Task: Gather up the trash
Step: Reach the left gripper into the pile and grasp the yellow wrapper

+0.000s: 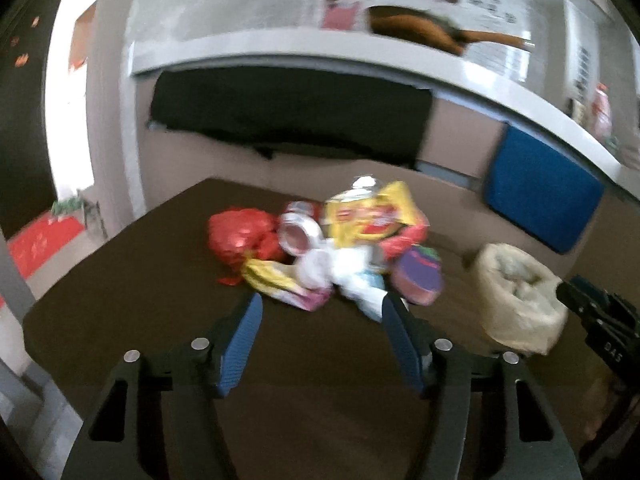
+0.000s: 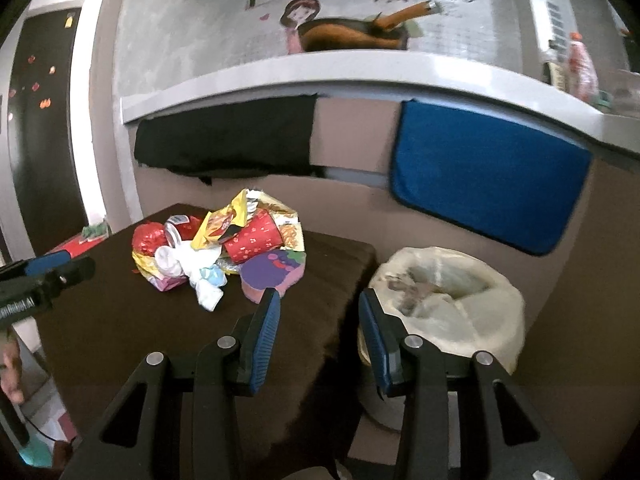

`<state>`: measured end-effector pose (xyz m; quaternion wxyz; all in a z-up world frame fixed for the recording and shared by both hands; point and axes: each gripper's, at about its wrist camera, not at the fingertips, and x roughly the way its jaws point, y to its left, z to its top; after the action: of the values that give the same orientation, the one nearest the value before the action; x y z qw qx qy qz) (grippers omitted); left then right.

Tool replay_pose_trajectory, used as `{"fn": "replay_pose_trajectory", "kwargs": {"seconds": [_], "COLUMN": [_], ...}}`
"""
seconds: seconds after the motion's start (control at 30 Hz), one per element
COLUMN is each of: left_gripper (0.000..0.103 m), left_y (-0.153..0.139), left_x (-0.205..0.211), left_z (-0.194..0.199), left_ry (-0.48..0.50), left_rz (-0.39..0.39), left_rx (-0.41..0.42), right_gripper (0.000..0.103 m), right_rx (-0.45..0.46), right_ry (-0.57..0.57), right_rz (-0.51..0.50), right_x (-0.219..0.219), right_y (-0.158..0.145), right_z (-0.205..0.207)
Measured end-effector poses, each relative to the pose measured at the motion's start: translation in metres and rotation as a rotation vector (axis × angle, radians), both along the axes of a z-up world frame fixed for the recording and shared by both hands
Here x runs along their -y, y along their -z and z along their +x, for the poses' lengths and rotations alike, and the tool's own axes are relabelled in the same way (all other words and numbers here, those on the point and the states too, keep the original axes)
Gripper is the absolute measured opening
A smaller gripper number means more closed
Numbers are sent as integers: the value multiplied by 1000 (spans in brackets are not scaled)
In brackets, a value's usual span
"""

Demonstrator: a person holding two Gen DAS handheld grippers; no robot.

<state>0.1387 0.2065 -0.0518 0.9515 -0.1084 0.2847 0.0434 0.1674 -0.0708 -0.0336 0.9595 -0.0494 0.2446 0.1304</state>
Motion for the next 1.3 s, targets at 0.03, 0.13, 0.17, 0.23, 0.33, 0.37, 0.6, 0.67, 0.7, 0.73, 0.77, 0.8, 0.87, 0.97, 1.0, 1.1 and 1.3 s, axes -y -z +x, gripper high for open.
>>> {"fn": "replay_pose_trajectory", "kwargs": {"seconds": [0.03,0.13,0.17,0.23,0.33,0.37,0.6,0.67,0.7,0.73,0.77,0.8,0.87,0.97,1.0,1.1,1.3], "left_gripper": [59,58,58,58,55,55,51,49,49,49,49,49,49,34,29,23,16], "left_y": [4,20,26,36,53,59,94,99,100,100,101,101,102,102,101,89,52], "left_x": [-10,-38,-45,-58,-71,-75,-86,-89,-89,-89,-89,-90,-90,-89,-90,-89,-82], "left_z": [8,36,45,64,92,99,131,130,130,131,131,131,131,130,129,113,79], "left_ry": [-1,6,3,-16,-53,-68,-122,-137,-136,-130,-128,-130,-139,-132,-124,-113,-79], "left_rz": [-31,-156,-195,-263,-338,-358,-446,-459,-455,-455,-451,-451,-459,-446,-452,-412,-259], "left_rx": [-17,-74,-89,-113,-149,-158,-252,-240,-243,-243,-242,-240,-231,-244,-245,-196,-77], "right_gripper": [39,39,39,39,39,39,39,39,39,39,39,39,39,39,39,39,39], "right_rx": [-10,-43,-57,-82,-110,-116,-183,-193,-197,-200,-203,-206,-210,-206,-204,-199,-204], "right_ry": [-8,-35,-45,-58,-65,-65,-62,-56,-54,-54,-55,-56,-59,-67,-71,-85,-179], "right_rz": [-5,-14,-15,-10,7,6,-11,-13,-13,-12,-10,-9,-5,-4,-1,2,0], "right_x": [-5,-21,-27,-36,-47,-50,-52,-50,-49,-48,-48,-48,-48,-51,-51,-52,-70], "right_y": [3,13,17,24,35,39,63,68,70,72,73,75,76,75,75,72,69], "right_z": [10,40,49,65,82,87,107,110,111,112,112,113,113,112,111,110,105]}}
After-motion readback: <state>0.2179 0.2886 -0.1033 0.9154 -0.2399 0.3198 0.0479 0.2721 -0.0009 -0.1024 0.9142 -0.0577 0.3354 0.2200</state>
